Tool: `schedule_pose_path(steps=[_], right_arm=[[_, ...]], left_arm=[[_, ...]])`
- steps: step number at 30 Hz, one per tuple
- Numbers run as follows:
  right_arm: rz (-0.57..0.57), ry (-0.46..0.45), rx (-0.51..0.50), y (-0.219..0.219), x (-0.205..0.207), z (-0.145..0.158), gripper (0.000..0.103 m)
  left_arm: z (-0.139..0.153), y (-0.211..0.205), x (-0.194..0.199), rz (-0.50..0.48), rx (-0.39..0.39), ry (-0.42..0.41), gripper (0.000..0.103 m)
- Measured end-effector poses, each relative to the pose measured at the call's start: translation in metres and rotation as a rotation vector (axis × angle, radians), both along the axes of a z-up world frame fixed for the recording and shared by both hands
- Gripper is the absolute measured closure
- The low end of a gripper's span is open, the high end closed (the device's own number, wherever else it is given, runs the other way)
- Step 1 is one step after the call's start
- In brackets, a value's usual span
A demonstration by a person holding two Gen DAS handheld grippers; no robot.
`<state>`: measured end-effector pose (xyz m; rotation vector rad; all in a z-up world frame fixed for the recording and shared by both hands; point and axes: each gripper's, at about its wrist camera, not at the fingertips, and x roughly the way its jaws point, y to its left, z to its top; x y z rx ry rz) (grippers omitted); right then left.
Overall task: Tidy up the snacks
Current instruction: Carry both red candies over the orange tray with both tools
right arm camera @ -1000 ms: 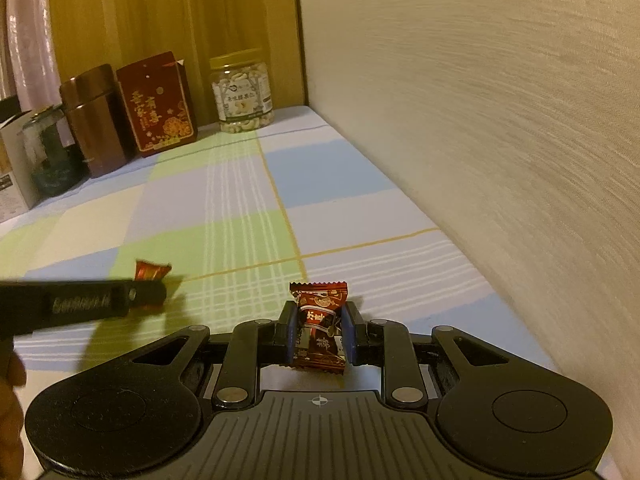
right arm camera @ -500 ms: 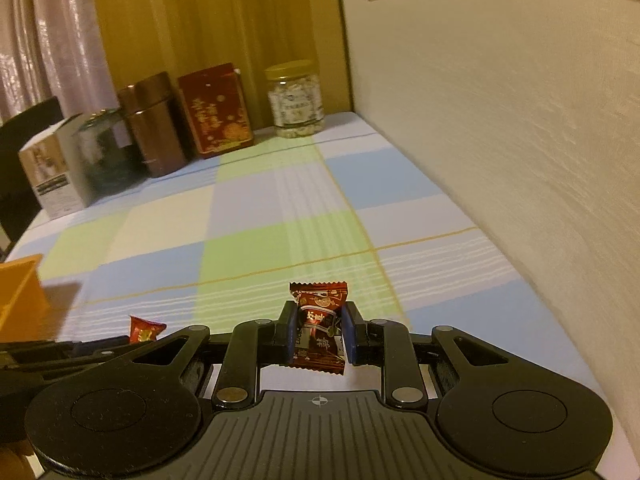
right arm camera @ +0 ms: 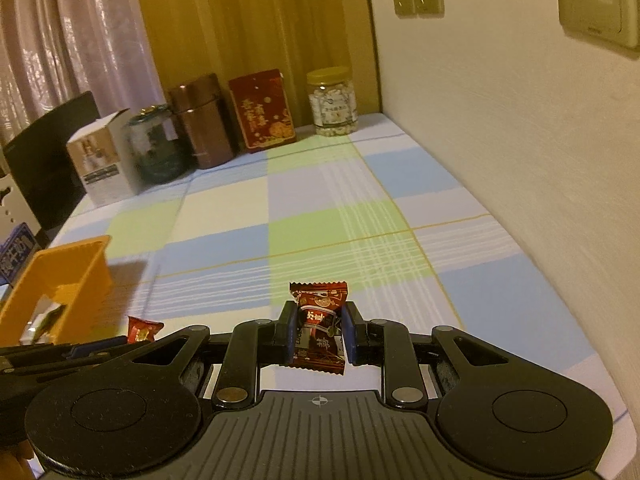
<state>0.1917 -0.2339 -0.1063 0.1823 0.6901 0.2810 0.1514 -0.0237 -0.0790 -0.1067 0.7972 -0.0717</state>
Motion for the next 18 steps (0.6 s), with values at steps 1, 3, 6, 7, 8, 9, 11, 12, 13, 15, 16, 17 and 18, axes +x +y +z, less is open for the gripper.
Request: schedule_pose_path(steps=[1, 3, 6, 7, 8, 9, 11, 12, 13, 15, 16, 17, 18], right_arm=[[0.000, 0.000, 0.004, 0.001, -0.005, 0.003, 0.079], [0.006, 0.001, 0.011, 0.006, -0.015, 0.008, 0.079], [0.020, -0.002, 0.010, 0.013, -0.029, 0.015, 0.079], [0.026, -0.003, 0.010, 0.016, -0.033, 0.016, 0.079], [0.033, -0.004, 0.009, 0.020, -0.039, 0.018, 0.079], [0.037, -0.004, 0.009, 0.023, -0.043, 0.019, 0.079], [0.048, -0.003, 0.013, 0.029, -0.052, 0.021, 0.079], [0.052, -0.003, 0.014, 0.032, -0.054, 0.022, 0.079], [0.058, -0.002, 0.015, 0.036, -0.058, 0.023, 0.079], [0.071, 0.000, 0.018, 0.043, -0.066, 0.024, 0.079], [0.077, 0.000, 0.018, 0.046, -0.069, 0.024, 0.079], [0.086, -0.001, 0.017, 0.051, -0.073, 0.025, 0.079], [0.094, -0.001, 0.016, 0.055, -0.077, 0.026, 0.079]], left_arm=[[0.003, 0.002, -0.006, -0.001, 0.002, -0.003, 0.082], [0.010, 0.005, -0.017, -0.003, 0.012, -0.011, 0.082], [0.019, 0.013, -0.033, 0.008, 0.009, -0.020, 0.082], [0.022, 0.015, -0.037, 0.011, 0.010, -0.023, 0.082], [0.025, 0.018, -0.042, 0.013, 0.012, -0.027, 0.082], [0.027, 0.020, -0.046, 0.015, 0.016, -0.031, 0.082], [0.033, 0.024, -0.055, 0.018, 0.017, -0.038, 0.082], [0.035, 0.027, -0.060, 0.018, 0.017, -0.040, 0.082], [0.037, 0.029, -0.064, 0.017, 0.019, -0.043, 0.082], [0.040, 0.033, -0.072, 0.017, 0.025, -0.046, 0.082], [0.041, 0.036, -0.076, 0.019, 0.026, -0.047, 0.082], [0.042, 0.038, -0.080, 0.022, 0.026, -0.047, 0.082], [0.043, 0.040, -0.085, 0.024, 0.025, -0.048, 0.082]])
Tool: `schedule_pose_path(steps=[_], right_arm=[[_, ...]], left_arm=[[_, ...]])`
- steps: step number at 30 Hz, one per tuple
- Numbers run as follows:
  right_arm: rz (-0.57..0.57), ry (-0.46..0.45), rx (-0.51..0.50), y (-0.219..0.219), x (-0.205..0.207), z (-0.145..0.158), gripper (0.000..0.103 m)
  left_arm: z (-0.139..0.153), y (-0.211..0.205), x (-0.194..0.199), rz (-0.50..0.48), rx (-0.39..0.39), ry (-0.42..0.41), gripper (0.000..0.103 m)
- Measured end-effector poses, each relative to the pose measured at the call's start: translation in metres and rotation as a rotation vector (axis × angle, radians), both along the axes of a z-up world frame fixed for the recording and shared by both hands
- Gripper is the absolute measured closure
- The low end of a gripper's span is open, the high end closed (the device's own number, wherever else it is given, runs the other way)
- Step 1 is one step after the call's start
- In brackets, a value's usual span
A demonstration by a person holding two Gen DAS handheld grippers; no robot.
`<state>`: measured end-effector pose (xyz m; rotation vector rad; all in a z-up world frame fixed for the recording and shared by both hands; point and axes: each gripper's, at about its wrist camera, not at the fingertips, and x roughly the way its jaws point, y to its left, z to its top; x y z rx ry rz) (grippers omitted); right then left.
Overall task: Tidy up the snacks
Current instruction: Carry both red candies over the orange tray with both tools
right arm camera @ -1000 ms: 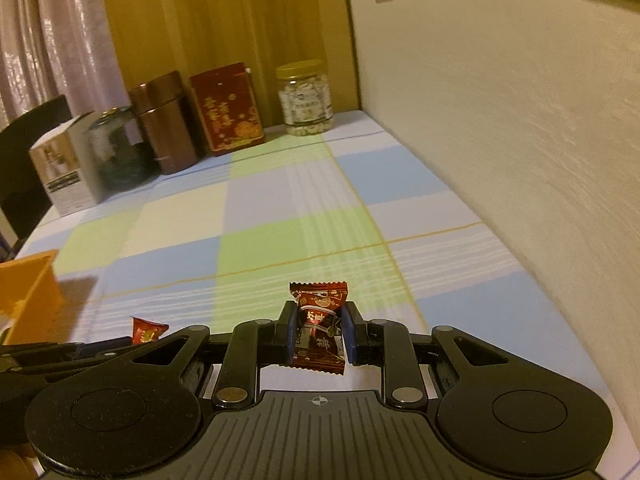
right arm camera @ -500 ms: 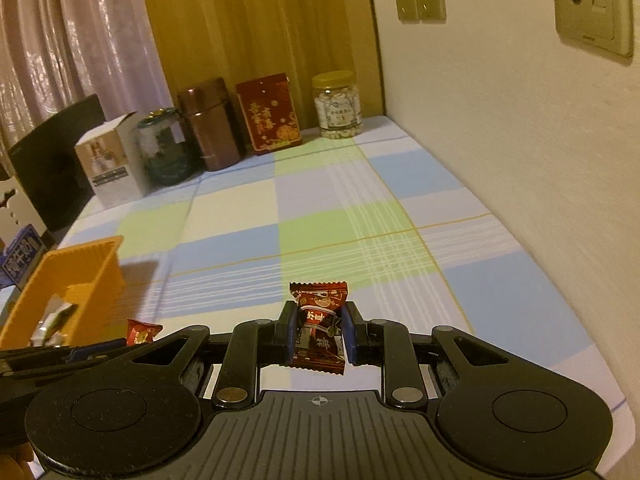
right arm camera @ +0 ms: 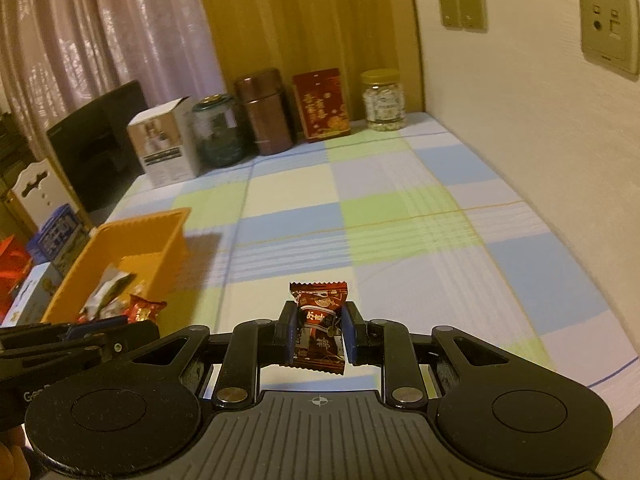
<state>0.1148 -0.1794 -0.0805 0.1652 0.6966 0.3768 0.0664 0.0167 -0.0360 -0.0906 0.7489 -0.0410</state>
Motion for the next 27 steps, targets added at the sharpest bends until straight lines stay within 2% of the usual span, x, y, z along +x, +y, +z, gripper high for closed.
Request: schedule_pose_path(steps=[12, 27], right_arm=[[0.098, -0.013, -0.007, 0.047, -0.031, 0.009, 0.079], [0.205, -0.026, -0.012, 0.105, -0.043, 0.014, 0.079]], left_arm=[[0.010, 0.032, -0.037, 0.043, 0.007, -0.008, 0.082], [0.020, 0.086, -0.064, 0.125, 0.020, -0.007, 0.082]])
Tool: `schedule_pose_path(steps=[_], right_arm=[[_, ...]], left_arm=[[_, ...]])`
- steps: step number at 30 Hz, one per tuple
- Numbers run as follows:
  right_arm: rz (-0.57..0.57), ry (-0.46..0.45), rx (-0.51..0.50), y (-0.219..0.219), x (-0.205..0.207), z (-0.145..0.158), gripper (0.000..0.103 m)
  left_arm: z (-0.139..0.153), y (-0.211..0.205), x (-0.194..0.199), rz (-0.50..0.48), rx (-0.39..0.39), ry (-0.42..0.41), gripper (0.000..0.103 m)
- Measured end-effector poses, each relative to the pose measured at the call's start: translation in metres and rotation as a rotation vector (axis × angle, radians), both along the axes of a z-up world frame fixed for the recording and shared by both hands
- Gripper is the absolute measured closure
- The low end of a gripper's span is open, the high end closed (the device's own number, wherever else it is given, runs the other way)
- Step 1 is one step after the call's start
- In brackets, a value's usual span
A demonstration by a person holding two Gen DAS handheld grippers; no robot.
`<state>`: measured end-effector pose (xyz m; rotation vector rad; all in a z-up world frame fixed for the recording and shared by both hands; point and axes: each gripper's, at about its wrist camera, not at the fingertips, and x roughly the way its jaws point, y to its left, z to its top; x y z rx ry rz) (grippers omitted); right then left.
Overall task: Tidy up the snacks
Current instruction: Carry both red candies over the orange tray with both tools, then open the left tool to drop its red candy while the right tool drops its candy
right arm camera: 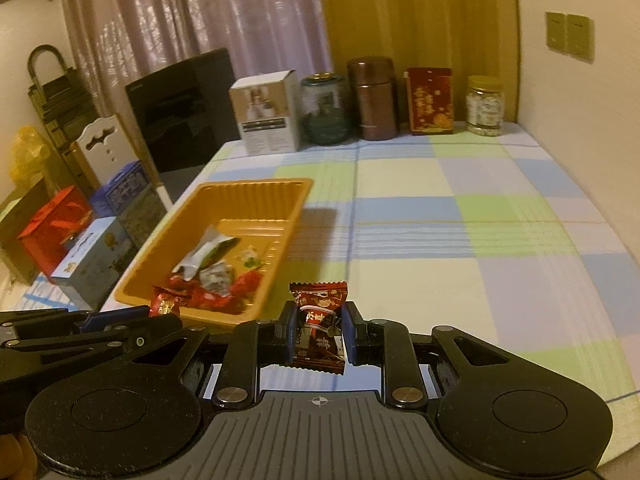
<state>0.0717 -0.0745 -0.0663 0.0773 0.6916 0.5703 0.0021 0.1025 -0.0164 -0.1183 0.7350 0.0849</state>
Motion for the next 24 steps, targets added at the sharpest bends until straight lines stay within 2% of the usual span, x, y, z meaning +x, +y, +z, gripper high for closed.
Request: schedule_pose_path(steps=[11, 24], right_arm=[[0.069, -0.008, -0.008, 0.042, 0.001, 0.002, 0.079], [0.106, -0.018, -0.014, 0.077, 0.023, 0.003, 0.079]], left_arm=[[0.009, 0.041, -0.002, 0.055, -0.001, 0.000, 0.082], [0.007, 0.071, 0.018, 0.080, 0.015, 0.005, 0.082]])
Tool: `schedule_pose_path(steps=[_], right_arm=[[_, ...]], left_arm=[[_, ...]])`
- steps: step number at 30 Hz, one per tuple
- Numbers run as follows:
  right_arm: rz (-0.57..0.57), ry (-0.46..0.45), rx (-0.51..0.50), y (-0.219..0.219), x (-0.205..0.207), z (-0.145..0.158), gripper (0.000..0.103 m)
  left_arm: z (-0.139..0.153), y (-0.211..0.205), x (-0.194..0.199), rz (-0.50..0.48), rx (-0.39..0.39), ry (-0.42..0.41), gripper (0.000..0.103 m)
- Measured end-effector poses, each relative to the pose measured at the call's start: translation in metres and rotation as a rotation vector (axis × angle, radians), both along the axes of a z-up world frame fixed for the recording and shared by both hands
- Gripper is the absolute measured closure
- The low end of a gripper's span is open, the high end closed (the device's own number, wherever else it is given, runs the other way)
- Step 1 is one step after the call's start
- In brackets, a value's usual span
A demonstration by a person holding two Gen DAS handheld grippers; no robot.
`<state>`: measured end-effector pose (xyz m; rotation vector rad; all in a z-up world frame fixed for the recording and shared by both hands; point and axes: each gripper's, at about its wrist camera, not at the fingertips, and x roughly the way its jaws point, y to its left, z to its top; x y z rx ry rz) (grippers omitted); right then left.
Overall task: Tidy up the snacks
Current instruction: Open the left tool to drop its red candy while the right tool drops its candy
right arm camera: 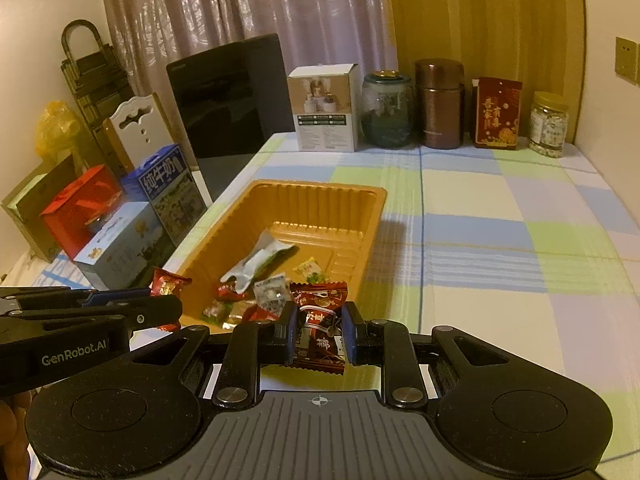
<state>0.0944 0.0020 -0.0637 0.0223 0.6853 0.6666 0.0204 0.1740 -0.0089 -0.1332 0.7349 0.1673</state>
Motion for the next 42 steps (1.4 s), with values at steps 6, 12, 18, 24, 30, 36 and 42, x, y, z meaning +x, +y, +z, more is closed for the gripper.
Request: schedule_pose_path(steps=[6, 12, 18, 24, 30, 36, 42], right_arm=[[0.012, -0.006, -0.001, 0.020, 0.017, 0.000, 0.079], [0.012, 0.005, 0.001, 0.036, 0.041, -0.003, 0.079], [0.012, 0.020, -0.010, 0.049, 0.067, -0.010, 0.079], [0.010, 0.047, -0.014, 0.060, 0.089, -0.022, 0.079], [-0.002, 0.080, -0.012, 0.065, 0.106, -0.035, 0.079], [-0.015, 0.096, -0.007, 0.065, 0.116, -0.042, 0.079], [-0.019, 0.105, -0.001, 0.064, 0.118, -0.043, 0.079]], left_arm=[[-0.005, 0.014, 0.018, -0.004, 0.000, 0.010, 0.082], [-0.013, 0.031, 0.040, 0.000, -0.007, 0.018, 0.082], [-0.023, 0.045, 0.066, -0.003, -0.022, 0.028, 0.082], [-0.035, 0.054, 0.089, -0.013, -0.016, 0.044, 0.082], [-0.046, 0.062, 0.106, -0.019, -0.012, 0.063, 0.082], [-0.051, 0.066, 0.121, -0.031, -0.009, 0.066, 0.081], [-0.050, 0.068, 0.123, -0.030, 0.012, 0.065, 0.071]])
